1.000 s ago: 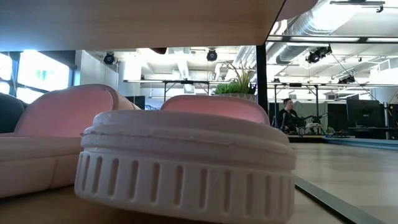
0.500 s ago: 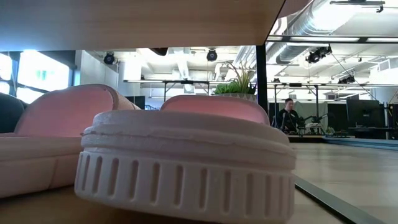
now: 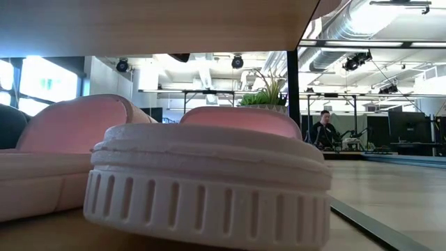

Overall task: Pick and place slides into the shelf
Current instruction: Put the pink slide on the shelf

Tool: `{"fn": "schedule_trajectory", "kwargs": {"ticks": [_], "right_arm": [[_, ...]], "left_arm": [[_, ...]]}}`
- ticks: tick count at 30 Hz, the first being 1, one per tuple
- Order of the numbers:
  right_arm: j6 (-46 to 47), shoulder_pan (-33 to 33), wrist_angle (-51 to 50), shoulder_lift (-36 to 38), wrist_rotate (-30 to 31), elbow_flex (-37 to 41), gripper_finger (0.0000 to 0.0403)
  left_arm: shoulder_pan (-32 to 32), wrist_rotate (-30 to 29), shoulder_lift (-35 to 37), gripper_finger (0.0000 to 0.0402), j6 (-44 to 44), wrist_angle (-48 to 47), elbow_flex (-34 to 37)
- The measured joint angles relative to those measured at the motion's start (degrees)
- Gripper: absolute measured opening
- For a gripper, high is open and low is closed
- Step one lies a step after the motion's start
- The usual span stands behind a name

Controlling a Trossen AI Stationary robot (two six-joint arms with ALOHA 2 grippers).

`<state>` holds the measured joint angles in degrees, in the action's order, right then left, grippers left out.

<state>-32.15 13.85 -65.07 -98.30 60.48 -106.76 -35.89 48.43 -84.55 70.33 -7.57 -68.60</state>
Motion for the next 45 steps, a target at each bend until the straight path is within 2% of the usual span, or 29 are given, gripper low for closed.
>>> {"fn": "schedule_trajectory", "kwargs": {"ticks": [3,8,11,15,21,25,30,34,39,45], "right_arm": [[0.2,0.0,0.0,0.0,-0.4,0.0,0.0000],[0.2,0.9,-0.2,0.0,-1.2,0.0,0.0000],[-0.1,2.0,-0.6,0.3,-3.8,0.0,0.0007],[0.8,3.7,-0.3,1.8,-7.7,0.0,0.0050],[5.1,6.4,-0.3,5.6,-7.4,0.0,0.0133],[7.6,9.4,-0.6,9.6,-5.7,0.0,0.0164],[16.0,13.1,-2.1,15.3,1.6,0.0,0.0171],[26.5,13.6,-4.7,19.6,0.7,0.0,0.0172],[37.4,12.2,-10.4,22.4,-4.8,0.0,0.0172],[39.7,10.8,-15.2,20.7,-8.0,0.0,0.0172]], "left_arm": [[-0.1,-0.5,0.0,0.0023,-0.7,0.0,0.0],[-0.1,-1.7,0.0,0.0034,-3.4,-0.1,0.0],[0.0,-1.8,0.0,0.0046,-4.8,-0.3,0.0],[0.0,-1.6,0.0,0.0025,-7.1,-0.1,0.0],[-0.2,0.6,0.0,0.0023,-8.9,0.0,0.0],[-0.5,7.4,0.0,0.0031,-9.0,0.0,0.0],[-1.0,20.8,0.0,0.0022,-9.4,0.1,0.0],[-0.8,30.9,0.0,0.0022,-12.4,0.0,0.0],[-0.2,32.7,0.5,0.0022,-19.4,-0.2,0.0],[3.5,34.4,0.5,0.0026,-28.1,-5.0,0.0]]}}
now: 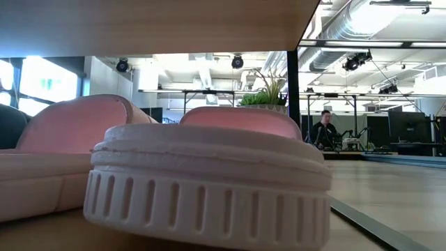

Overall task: Pick and place slides into the shelf
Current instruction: Put the pink slide on the shelf

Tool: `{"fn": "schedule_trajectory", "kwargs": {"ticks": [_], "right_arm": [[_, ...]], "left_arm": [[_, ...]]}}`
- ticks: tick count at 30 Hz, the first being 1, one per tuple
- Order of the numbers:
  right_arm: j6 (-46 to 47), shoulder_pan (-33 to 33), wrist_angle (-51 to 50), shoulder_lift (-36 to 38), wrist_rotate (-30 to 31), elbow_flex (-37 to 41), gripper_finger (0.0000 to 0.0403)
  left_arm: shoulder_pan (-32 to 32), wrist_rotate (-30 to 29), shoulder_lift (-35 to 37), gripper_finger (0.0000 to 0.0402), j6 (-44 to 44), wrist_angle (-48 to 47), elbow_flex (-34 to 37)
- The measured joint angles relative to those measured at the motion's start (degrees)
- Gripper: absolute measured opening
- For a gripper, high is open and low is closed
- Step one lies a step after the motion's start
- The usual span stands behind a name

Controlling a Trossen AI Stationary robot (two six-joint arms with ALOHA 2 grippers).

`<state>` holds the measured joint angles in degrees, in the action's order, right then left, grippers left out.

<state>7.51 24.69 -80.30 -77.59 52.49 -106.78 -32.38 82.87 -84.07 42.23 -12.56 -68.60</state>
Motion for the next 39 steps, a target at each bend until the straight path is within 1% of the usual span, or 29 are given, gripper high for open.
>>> {"fn": "schedule_trajectory", "kwargs": {"ticks": [3,7,10,12,14,16,19,21,24,26,30,32,36,39], "right_arm": [[-0.5,-0.9,-0.8,-1.6,-0.5,0.0,0.0172],[-2.6,-2.7,-0.7,-3.3,-0.5,0.0,0.0171],[-3.4,-4.6,-0.6,-4.2,-0.9,0.0,0.0171],[-3.4,-5.7,-0.4,-4.6,-1.7,0.0,0.0171],[-3.2,-6.8,-0.2,-4.9,-3.3,0.0,0.0171],[-2.1,-7.6,-0.1,-5.0,-5.0,0.0,0.0171],[-1.6,-8.8,0.1,-5.0,-6.4,0.0,0.0171],[-3.4,-9.5,1.0,-5.0,-6.2,0.0,0.0171],[-6.9,-10.8,4.1,-5.0,-6.3,0.0,0.0171],[-8.9,-12.0,6.9,-5.0,-8.4,0.0,0.0171],[-9.5,-14.3,11.0,-5.0,-13.8,0.0,0.0171],[-9.5,-15.0,11.7,-5.0,-16.1,0.0,0.0171],[-9.1,-15.9,11.7,-6.0,-19.8,0.0,0.0171],[-10.4,-16.3,11.7,-7.5,-25.4,0.0,0.0171]], "left_arm": [[2.3,-0.2,0.0,0.0026,-1.7,-4.1,0.0],[4.3,-0.1,0.0,0.0027,-4.2,-5.6,0.0],[3.7,-0.2,0.0,0.0027,-5.6,-6.1,0.0],[2.4,-0.4,0.0,0.0024,-8.2,-9.0,0.0],[2.1,-3.0,0.0,0.0023,-13.9,-15.6,0.0],[2.1,-7.3,0.0,0.0024,-22.4,-25.6,0.0],[2.7,-16.6,0.0,0.0027,-36.3,-40.0,0.0],[2.5,-23.0,0.0,0.0027,-43.0,-45.9,0.0],[2.1,-28.7,-0.1,0.0023,-51.4,-53.9,-2.0],[2.5,-29.2,-0.2,0.0022,-54.8,-57.4,-3.7],[3.8,-29.1,-1.5,0.0028,-57.9,-62.4,-5.6],[4.2,-30.6,-2.1,0.0029,-59.2,-64.1,-5.8],[6.6,-32.4,-4.2,0.0026,-60.4,-64.6,-5.8],[8.7,-32.6,-5.7,0.0030,-61.4,-64.8,-5.8]]}}
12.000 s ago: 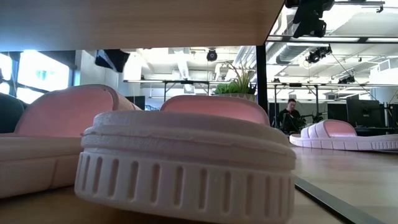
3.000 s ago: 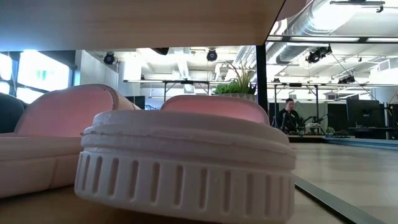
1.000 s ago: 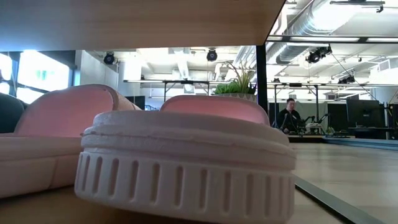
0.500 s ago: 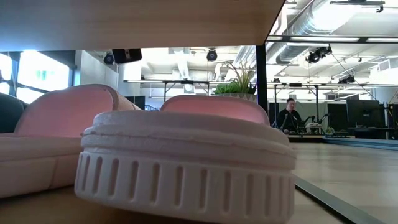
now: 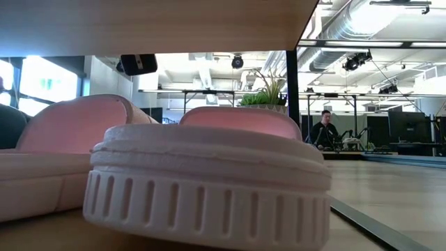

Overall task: Pick and place slides into the shelf
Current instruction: Put the pink slide on the shelf, then adjust the pink slides on the shelf

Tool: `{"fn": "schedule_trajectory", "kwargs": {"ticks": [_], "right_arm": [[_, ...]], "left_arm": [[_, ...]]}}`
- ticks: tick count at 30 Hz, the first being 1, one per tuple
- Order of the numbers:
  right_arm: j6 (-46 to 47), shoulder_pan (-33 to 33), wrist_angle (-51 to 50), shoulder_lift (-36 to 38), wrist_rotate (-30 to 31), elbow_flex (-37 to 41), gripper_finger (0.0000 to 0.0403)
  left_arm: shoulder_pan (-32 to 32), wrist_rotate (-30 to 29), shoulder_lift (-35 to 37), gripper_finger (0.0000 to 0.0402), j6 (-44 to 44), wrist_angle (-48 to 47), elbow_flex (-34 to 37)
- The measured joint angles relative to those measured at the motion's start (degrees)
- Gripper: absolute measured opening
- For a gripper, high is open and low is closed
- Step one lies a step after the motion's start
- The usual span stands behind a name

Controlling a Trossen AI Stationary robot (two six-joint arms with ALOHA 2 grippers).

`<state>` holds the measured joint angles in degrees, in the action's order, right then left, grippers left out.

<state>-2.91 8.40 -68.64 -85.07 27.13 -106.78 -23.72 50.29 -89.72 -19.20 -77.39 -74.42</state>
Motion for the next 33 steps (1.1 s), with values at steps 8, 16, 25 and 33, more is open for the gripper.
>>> {"fn": "schedule_trajectory", "kwargs": {"ticks": [8,16,25,33], "right_arm": [[2.6,-0.3,0.0,-5.7,-9.6,0.0,0.0171],[2.9,-0.3,2.6,-9.7,-17.8,0.0,0.0171],[2.9,-0.2,4.6,-10.3,-19.7,0.0,0.0171],[3.7,-0.7,12.4,-10.3,-25.8,0.0,0.0171]], "left_arm": [[1.7,-0.2,-1.0,0.0042,-1.5,-0.5,0.0],[1.7,-1.5,-1.0,0.0074,-1.3,0.1,-2.0],[1.7,-6.9,-1.0,0.0160,0.0,1.3,-3.6],[0.7,-15.1,-1.0,0.0214,1.0,4.5,-3.6]]}}
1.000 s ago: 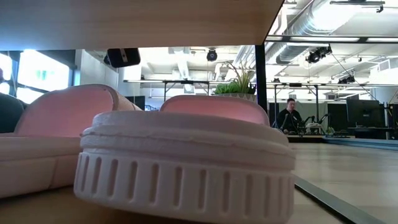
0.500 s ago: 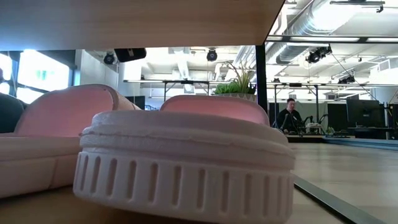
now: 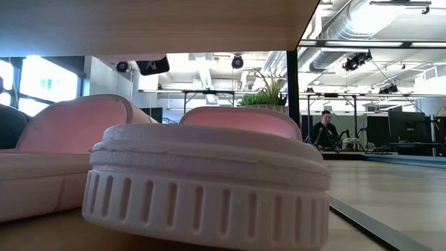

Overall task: Pick and place slides into the shelf
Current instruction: Adjust the pink slides on the shelf

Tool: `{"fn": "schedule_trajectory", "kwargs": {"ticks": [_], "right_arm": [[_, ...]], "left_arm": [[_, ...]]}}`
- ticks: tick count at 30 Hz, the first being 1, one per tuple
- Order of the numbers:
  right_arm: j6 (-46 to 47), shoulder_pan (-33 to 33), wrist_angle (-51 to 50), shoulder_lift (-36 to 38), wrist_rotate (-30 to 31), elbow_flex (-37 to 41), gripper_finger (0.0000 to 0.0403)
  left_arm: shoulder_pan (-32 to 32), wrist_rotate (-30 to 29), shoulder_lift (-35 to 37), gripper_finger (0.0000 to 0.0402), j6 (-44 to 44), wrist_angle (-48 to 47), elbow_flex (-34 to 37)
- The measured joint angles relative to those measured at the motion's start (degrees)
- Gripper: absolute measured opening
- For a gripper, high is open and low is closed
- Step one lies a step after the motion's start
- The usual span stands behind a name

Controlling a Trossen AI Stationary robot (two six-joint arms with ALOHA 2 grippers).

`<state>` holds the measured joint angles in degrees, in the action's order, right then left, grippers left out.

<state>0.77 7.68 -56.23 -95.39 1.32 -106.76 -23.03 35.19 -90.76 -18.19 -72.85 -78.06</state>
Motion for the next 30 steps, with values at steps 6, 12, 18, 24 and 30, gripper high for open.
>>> {"fn": "schedule_trajectory", "kwargs": {"ticks": [6,12,18,24,30], "right_arm": [[2.2,-2.6,0.9,-0.2,-5.9,0.0,0.0171],[-0.5,-3.9,-0.2,-1.6,-6.4,0.0,0.0171],[-2.8,-4.3,-2.3,-3.3,-6.5,0.0,0.0171],[-6.4,-4.3,-2.6,-3.6,-5.0,0.0,0.0171],[-8.2,-4.3,-4.2,-3.6,-5.0,0.0,0.0171]], "left_arm": [[-1.5,-1.9,1.3,0.0211,3.6,-3.2,-0.7],[-0.8,-10.4,4.9,0.0181,8.9,-9.8,-10.6],[6.2,-20.4,9.4,0.0158,17.5,-16.7,-22.9],[22.3,-34.5,13.3,0.0150,30.9,-16.3,-28.5],[38.8,-39.7,13.6,0.0150,46.7,-17.2,-28.9]]}}
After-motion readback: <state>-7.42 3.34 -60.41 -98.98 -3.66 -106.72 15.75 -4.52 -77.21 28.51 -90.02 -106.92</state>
